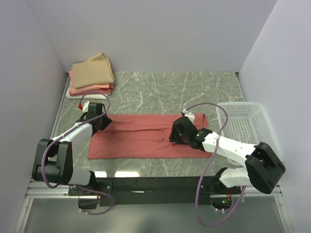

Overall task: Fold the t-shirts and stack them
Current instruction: Fold the tshirt

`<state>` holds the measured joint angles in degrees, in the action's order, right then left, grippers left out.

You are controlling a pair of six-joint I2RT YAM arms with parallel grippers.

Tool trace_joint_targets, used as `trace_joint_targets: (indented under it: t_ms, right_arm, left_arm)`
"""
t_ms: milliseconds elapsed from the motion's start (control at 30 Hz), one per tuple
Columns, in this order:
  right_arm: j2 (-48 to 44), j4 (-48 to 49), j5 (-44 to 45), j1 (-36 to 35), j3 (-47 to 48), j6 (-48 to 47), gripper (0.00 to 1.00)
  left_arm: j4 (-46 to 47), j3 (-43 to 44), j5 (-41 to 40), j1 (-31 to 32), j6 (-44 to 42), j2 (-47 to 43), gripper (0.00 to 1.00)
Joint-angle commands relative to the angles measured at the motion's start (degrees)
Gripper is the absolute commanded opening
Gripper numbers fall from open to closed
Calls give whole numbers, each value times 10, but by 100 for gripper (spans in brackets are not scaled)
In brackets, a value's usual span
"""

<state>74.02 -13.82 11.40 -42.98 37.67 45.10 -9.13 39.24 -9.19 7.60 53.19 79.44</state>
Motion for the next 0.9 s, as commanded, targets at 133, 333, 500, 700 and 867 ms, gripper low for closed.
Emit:
trace_joint_targets:
  t_ms: [133, 333, 500, 700, 867]
  right_arm:
    - [-49, -74, 57, 81, 80, -58, 58]
    - [-49, -102, 45, 199, 83, -96, 58]
    - [-45, -76, -16, 269, 50, -111, 58]
    - [-13, -55, -94, 320, 50, -121, 58]
    - [3, -44, -112, 343, 49, -125, 57]
  left_arm:
    - [32, 29, 52, 29, -54, -11, 41]
    - [21, 68, 116, 129, -112, -9, 45]
    - [22, 109, 94, 263, -122, 12, 53]
    - [13, 199, 54, 428, -145, 124, 56]
    - [-24, 268, 15, 484, -145, 200, 54]
